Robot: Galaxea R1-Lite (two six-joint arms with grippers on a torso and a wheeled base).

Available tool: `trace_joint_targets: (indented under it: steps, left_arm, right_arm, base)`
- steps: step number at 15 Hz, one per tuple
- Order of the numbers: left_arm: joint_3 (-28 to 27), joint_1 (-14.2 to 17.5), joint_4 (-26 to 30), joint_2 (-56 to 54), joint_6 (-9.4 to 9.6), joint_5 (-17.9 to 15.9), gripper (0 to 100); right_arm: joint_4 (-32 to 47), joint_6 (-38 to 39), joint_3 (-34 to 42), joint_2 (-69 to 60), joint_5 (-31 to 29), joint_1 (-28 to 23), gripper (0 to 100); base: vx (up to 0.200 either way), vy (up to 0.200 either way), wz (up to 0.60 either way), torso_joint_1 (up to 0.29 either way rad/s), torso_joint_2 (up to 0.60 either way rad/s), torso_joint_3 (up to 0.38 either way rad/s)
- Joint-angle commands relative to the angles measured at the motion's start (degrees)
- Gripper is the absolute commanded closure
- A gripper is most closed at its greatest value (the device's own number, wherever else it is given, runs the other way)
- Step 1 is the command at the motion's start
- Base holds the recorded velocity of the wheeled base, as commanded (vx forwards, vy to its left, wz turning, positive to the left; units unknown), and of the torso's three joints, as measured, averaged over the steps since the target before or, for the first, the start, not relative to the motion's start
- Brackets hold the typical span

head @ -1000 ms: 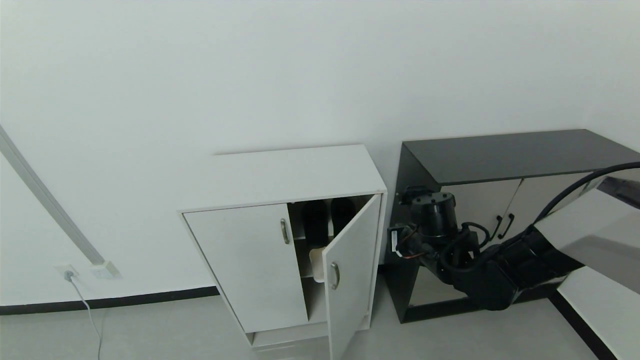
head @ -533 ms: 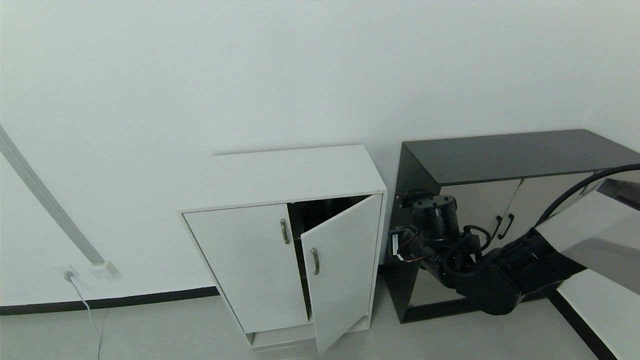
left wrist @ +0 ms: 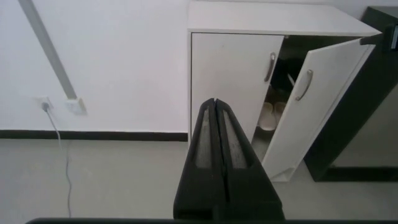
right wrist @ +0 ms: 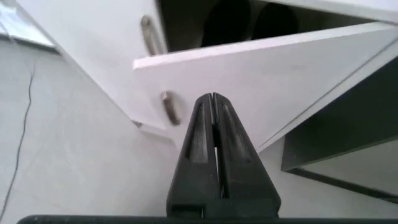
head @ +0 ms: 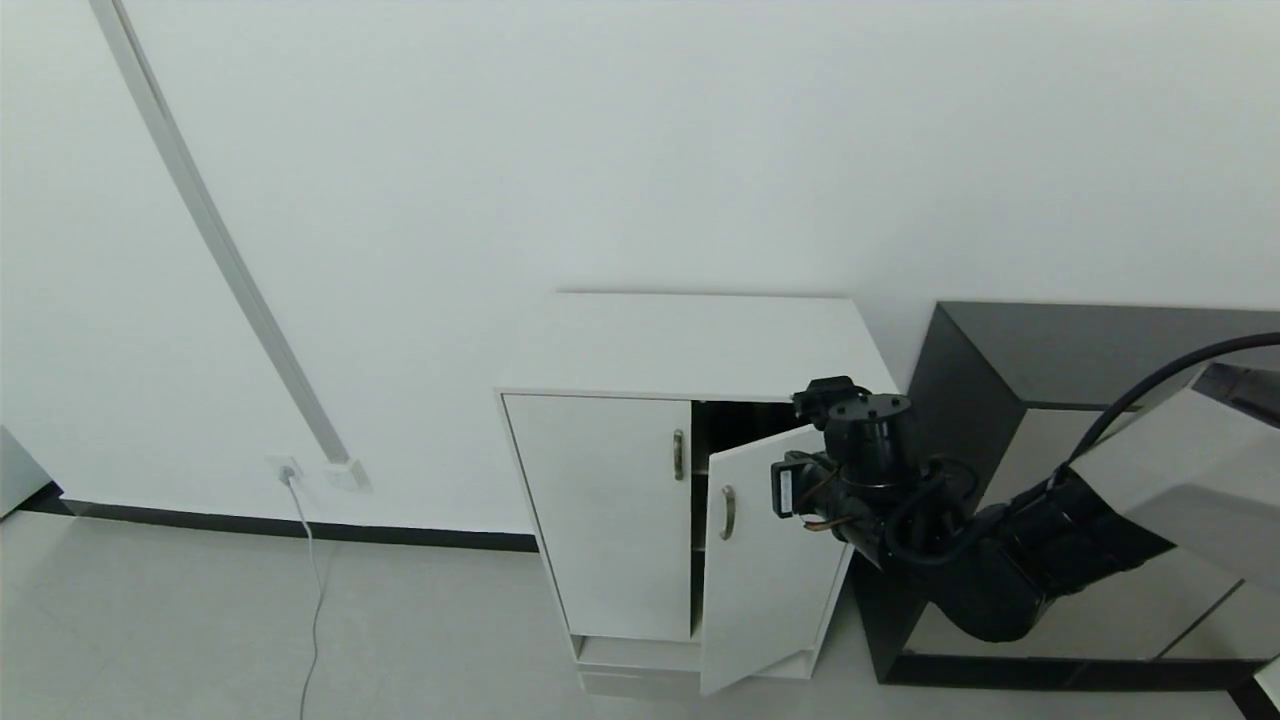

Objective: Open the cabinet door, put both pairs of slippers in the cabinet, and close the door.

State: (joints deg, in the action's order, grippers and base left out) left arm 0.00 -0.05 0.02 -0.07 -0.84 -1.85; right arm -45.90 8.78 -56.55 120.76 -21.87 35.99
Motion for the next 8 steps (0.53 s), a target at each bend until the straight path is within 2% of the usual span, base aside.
trace_joint_targets:
  steps: [1,8]
  left_arm:
    - [0.0,0.05,-0.02,0.07,-0.04,0.01,100]
    - [0.0,0.05,-0.02,0.07,0.05,0.01,100]
  right_arm:
    - [-1.39,-0.95,1.01,-0.09,-0.1,0.05,100]
    - [-4.29,-0.95,6.98,-1.4,-0.28,0.05,100]
  base:
    - [0.0,0.0,0.0,0.0,0.0,0.0]
    - [0.0,0.0,0.0,0.0,0.0,0.0]
